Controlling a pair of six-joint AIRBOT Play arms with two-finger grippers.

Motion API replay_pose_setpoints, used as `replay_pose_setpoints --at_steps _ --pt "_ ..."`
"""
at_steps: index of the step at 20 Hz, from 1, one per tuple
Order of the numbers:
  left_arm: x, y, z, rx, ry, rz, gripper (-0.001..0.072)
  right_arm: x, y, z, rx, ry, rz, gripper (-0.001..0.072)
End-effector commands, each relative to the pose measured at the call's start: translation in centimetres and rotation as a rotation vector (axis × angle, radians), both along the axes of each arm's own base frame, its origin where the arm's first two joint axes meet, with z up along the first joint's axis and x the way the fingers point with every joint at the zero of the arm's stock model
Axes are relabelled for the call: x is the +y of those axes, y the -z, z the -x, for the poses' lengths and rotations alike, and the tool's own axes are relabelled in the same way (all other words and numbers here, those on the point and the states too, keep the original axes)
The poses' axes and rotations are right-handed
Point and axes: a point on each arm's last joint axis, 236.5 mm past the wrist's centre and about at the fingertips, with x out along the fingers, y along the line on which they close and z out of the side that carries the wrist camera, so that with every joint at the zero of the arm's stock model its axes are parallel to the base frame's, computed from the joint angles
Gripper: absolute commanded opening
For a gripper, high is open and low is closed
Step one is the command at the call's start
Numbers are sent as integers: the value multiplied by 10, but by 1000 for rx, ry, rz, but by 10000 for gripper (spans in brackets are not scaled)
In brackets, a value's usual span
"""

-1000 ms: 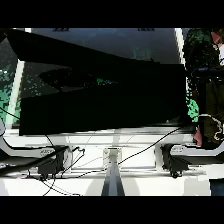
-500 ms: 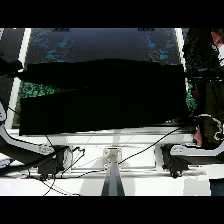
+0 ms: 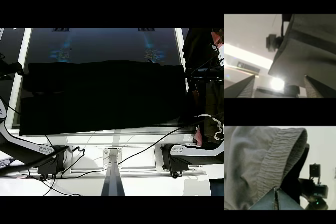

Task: Fold the clothes and pants, and hang the long-sleeved shirts on hangers.

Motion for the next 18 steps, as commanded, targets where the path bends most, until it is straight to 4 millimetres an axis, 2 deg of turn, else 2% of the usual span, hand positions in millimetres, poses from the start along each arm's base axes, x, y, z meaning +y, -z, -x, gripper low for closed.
replay_pose_setpoints --at_steps 1,2,5,8,12,14,18 --pt "4 0 1 2 -3 -7 631 0 0 0 0 0 0 18" --pt "7 1 6 20 11 -11 570 0 0 0 -1 0 0 19" --pt "12 5 22 57 46 32 570 1 0 0 0 0 -2 18" --pt "2 16 33 45 51 208 570 1 0 0 -1 1 -3 18" --pt "-10 31 28 -40 -45 453 569 -1 -1 -1 -5 5 1 18" --pt "-12 49 40 -4 -98 486 466 -1 -1 -1 -6 5 0 19" --pt "-17 90 54 5 -164 508 461 0 -1 -1 -5 4 0 19"
